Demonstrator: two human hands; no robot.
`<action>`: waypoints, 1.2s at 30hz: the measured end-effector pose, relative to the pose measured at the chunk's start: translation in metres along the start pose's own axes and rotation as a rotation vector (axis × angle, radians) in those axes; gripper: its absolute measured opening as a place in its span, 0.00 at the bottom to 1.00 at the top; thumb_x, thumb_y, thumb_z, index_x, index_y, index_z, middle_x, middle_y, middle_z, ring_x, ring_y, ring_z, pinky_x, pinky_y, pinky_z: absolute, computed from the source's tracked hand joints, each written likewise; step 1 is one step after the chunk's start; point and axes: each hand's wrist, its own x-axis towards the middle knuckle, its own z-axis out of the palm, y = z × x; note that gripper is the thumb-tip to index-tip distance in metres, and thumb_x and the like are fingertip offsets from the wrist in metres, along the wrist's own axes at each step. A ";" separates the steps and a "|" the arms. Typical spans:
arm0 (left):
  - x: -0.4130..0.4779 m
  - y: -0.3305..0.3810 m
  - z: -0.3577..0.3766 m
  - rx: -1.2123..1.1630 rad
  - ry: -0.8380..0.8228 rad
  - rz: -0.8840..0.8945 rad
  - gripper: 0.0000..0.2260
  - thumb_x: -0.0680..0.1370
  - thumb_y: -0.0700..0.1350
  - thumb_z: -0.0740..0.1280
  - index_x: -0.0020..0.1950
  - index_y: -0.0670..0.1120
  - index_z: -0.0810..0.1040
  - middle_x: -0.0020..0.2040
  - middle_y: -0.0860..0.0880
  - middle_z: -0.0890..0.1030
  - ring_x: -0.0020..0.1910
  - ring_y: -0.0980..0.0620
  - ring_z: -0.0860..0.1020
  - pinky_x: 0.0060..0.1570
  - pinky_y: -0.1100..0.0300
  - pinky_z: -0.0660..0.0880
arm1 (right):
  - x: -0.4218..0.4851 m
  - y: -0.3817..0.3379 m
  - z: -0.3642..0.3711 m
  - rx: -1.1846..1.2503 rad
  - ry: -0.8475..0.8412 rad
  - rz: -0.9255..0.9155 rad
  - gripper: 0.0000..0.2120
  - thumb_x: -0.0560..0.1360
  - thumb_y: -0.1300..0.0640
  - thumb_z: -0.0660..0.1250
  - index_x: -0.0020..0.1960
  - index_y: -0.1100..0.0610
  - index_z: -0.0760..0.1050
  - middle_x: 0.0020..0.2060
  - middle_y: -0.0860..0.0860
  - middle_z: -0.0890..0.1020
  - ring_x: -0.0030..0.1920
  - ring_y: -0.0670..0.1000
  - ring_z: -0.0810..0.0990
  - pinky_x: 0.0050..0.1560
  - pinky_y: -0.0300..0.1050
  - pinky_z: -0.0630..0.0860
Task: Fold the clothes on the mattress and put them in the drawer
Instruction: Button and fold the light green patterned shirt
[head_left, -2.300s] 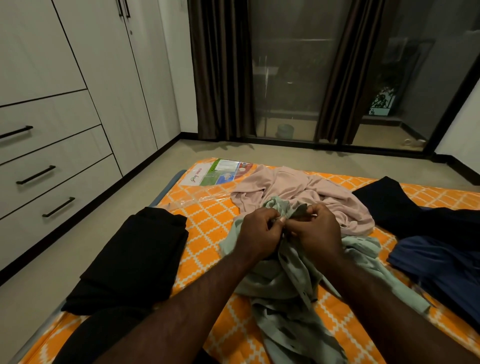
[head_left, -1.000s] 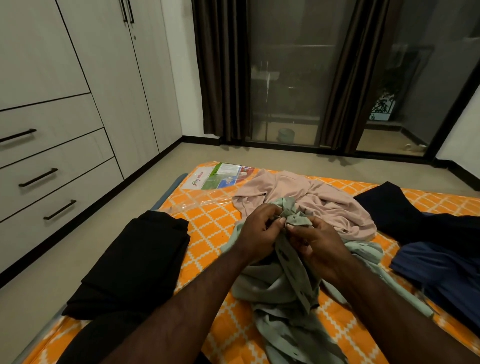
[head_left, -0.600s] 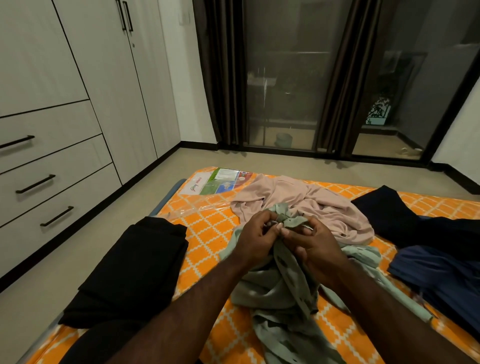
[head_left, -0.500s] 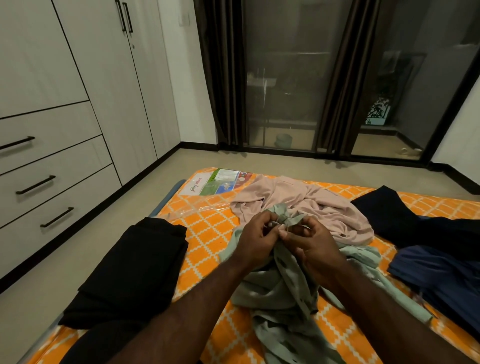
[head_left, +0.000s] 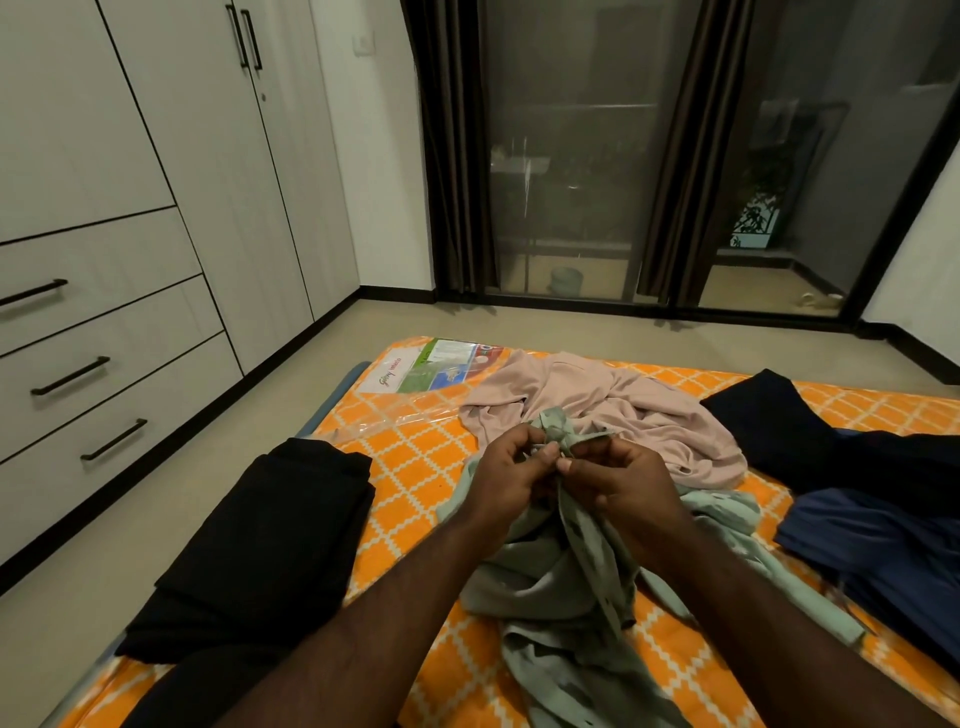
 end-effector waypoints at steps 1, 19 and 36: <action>0.000 -0.001 0.000 0.022 0.011 0.016 0.04 0.81 0.41 0.67 0.51 0.40 0.77 0.46 0.43 0.81 0.46 0.46 0.80 0.47 0.46 0.80 | 0.000 0.001 0.001 0.004 0.016 0.009 0.11 0.72 0.70 0.74 0.54 0.69 0.81 0.48 0.65 0.86 0.50 0.63 0.87 0.51 0.53 0.85; 0.005 -0.004 -0.004 0.736 0.047 0.452 0.05 0.72 0.45 0.71 0.41 0.46 0.78 0.37 0.51 0.76 0.36 0.55 0.73 0.34 0.60 0.69 | -0.002 0.008 0.005 0.087 0.230 0.237 0.10 0.73 0.72 0.72 0.53 0.65 0.81 0.41 0.59 0.87 0.40 0.55 0.88 0.39 0.47 0.84; 0.005 0.004 -0.007 0.740 0.062 0.375 0.05 0.74 0.43 0.73 0.41 0.49 0.77 0.38 0.52 0.78 0.34 0.60 0.73 0.34 0.65 0.69 | -0.002 0.011 0.007 -0.103 0.169 0.036 0.04 0.71 0.69 0.75 0.45 0.65 0.85 0.41 0.62 0.87 0.45 0.63 0.87 0.52 0.62 0.84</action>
